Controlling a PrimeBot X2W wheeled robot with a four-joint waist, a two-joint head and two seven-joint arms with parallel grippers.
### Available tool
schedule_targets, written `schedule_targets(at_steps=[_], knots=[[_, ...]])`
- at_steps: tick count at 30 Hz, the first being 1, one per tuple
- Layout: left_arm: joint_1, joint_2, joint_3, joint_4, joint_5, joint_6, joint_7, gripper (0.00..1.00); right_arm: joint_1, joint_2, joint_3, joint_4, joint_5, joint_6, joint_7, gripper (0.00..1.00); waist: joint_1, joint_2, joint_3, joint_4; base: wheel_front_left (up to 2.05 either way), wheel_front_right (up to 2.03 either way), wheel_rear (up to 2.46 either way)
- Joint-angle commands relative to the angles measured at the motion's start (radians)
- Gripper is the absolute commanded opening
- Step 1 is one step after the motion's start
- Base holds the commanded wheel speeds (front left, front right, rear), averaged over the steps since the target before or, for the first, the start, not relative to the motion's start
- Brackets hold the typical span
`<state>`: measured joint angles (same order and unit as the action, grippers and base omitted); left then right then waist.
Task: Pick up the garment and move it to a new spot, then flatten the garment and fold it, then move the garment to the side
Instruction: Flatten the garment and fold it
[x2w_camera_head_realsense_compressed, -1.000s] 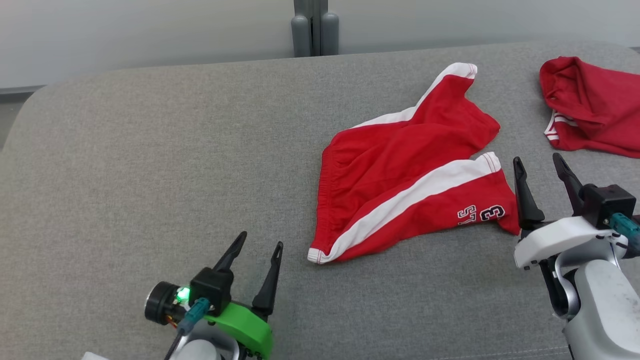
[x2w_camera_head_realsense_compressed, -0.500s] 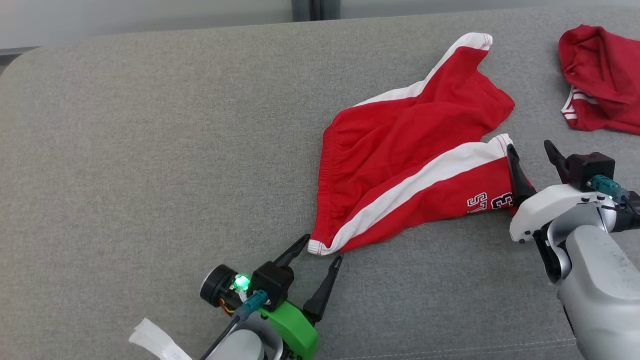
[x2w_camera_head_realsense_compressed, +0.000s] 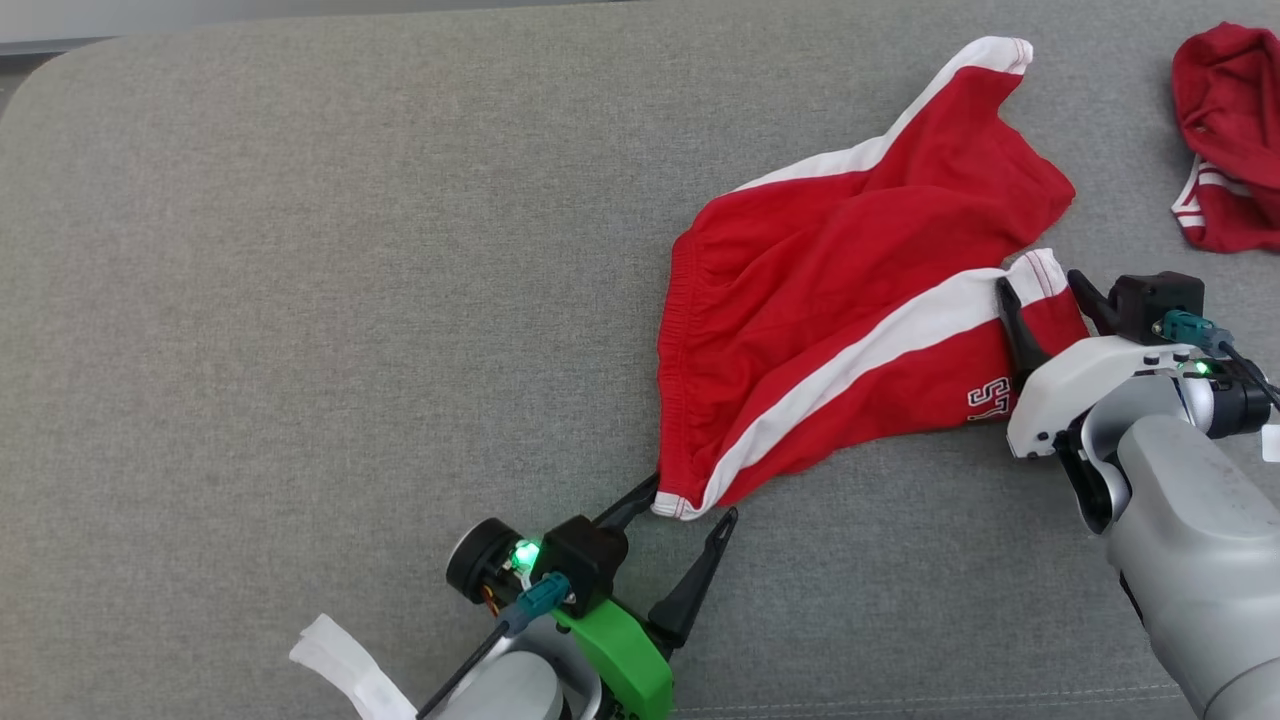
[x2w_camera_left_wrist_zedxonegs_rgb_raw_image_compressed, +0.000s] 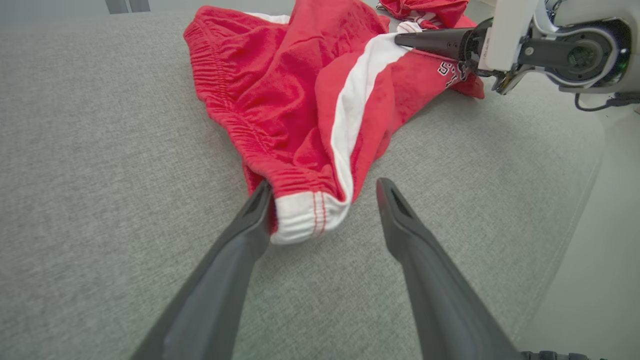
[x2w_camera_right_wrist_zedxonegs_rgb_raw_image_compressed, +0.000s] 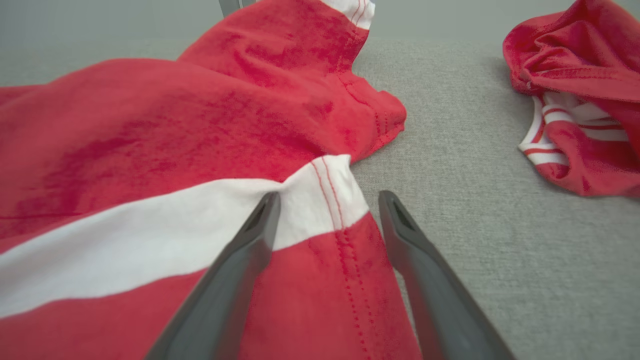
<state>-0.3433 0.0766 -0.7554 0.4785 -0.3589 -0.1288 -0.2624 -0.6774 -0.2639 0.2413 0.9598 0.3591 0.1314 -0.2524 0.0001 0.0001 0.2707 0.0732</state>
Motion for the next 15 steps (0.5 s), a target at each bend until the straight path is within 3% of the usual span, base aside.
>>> schedule_targets(at_steps=[1, 2, 3, 4, 5, 15], knots=[[-0.009, 0.006, -0.011, -0.005, -0.024, -0.003, -0.003, 0.66, -0.018, -0.003, 0.016, 0.013, 0.02, -0.002, -0.002, 1.0, -0.0001, -0.0001, 0.007, 0.01, 0.0, 0.0, 0.0], [-0.01, 0.006, -0.019, -0.009, -0.038, -0.003, -0.003, 0.45, -0.023, -0.004, 0.024, 0.022, 0.034, -0.002, 0.006, 1.0, -0.0001, -0.0001, 0.01, 0.012, 0.0, 0.0, 0.0], [-0.014, 0.008, -0.026, -0.011, -0.054, -0.003, -0.003, 0.04, -0.03, -0.009, 0.035, 0.031, 0.048, -0.002, 0.01, 0.38, -0.0001, -0.0001, 0.013, 0.015, 0.0, 0.0, 0.0], [-0.019, 0.011, -0.035, -0.012, -0.06, -0.003, -0.003, 0.0, -0.036, -0.013, 0.044, 0.035, 0.058, -0.002, 0.01, 0.08, -0.0001, -0.0001, 0.016, 0.017, 0.0, 0.0, 0.0], [-0.025, 0.014, -0.042, -0.013, -0.069, -0.003, -0.003, 0.0, -0.042, -0.016, 0.058, 0.04, 0.071, -0.002, 0.011, 0.0, -0.0001, -0.0001, 0.019, 0.019, 0.0, 0.0, 0.0], [-0.021, 0.018, 0.023, -0.067, -0.193, -0.003, -0.003, 0.0, -0.021, -0.059, 0.134, -0.05, 0.143, -0.002, -0.013, 0.0, -0.0001, -0.0001, -0.007, 0.002, 0.0, 0.0, 0.0]])
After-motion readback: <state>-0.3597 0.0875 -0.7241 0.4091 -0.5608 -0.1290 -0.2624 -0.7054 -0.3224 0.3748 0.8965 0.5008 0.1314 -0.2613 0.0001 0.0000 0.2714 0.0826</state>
